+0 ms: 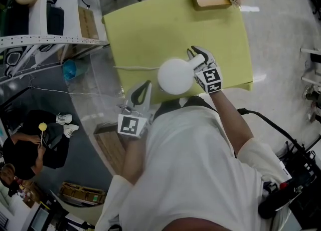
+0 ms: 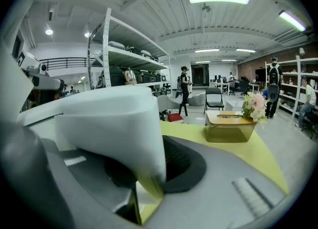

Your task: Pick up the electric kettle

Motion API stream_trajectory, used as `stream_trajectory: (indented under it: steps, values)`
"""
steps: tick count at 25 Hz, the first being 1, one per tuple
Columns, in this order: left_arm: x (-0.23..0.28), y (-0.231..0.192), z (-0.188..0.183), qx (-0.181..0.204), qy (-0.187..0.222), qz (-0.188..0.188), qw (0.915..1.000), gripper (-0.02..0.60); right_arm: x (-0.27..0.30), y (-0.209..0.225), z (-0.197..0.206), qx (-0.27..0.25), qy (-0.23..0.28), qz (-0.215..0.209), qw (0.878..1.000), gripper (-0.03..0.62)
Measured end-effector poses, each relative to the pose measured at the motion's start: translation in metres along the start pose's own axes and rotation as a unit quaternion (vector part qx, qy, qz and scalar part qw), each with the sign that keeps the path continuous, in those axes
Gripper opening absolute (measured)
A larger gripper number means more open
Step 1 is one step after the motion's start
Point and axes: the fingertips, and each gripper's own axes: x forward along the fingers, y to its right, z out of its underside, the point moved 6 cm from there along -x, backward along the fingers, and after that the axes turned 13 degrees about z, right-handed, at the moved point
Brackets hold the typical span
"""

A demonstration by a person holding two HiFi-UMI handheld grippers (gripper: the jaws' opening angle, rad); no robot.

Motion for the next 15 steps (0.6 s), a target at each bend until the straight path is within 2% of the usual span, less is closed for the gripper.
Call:
stream_trajectory:
  steps: [7, 15]
  values:
    - [0.001, -0.001, -0.005, 0.008, 0.002, 0.015, 0.9999, -0.002, -0.015, 0.015, -0.018, 0.044, 0.013, 0.02, 0.999, 0.072]
    - [0.018, 0.006, -0.014, 0.019, 0.006, 0.061, 0.9979, -0.001, -0.045, 0.04, -0.035, 0.073, 0.016, 0.062, 0.995, 0.072]
